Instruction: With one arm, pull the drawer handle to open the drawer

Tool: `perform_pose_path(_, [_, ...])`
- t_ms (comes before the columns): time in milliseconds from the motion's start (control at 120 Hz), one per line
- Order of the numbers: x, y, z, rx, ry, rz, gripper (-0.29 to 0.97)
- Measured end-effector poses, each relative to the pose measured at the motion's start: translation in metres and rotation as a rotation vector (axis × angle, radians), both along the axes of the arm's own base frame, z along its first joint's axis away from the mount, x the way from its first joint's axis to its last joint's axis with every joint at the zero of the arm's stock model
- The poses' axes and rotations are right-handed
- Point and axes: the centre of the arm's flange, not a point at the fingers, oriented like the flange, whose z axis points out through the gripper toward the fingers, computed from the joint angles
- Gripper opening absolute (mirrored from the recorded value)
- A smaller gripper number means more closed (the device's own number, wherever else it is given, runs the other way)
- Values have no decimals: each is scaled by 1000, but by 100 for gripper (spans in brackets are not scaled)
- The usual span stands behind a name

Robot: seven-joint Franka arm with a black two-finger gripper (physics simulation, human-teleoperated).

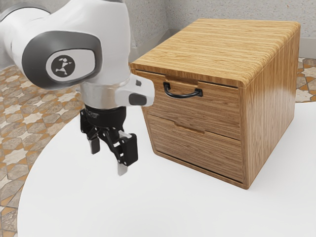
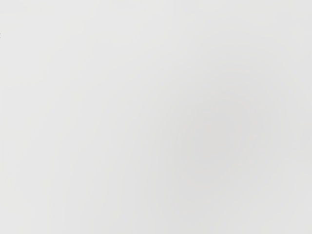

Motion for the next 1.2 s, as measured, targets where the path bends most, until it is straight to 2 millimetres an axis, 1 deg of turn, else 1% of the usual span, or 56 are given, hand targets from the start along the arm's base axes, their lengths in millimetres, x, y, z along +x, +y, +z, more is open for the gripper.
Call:
perform_pose_path(83, [8,-4,7,-20,-83,-19,68])
perform_pose_path(100, [7,-7,8,-28,-93,-28,68])
perform_pose_path(158, [2,-26,9,-58,-118,-74,68])
perform_pose_path(217, [1,-28,10,-82,-132,-81,68])
perform_pose_path(250, [-3,-25,13,-105,-138,-94,68])
perform_pose_path(308, [-6,-12,19,-125,-150,-139,68])
perform_pose_path(458, [-21,1,35,-120,-167,-401,68])
perform_pose_path(533, [-32,11,37,-124,-155,-517,68])
perform_pose_path(608, [-34,20,32,-123,-156,-625,68])
perform_pose_path(658, [-35,21,36,-110,-175,-687,68])
perform_pose_path(742, [-33,19,42,-114,-215,-787,68])
perform_pose_path(850, [-29,6,50,-106,-281,-939,68])
perform_pose_path(1025, [-22,-4,63,-75,-361,-1148,68])
perform_pose_path(1117, [-18,-8,66,-50,-383,-1241,68])
perform_pose_path(1200, [-9,-10,63,-31,-385,-1304,68])
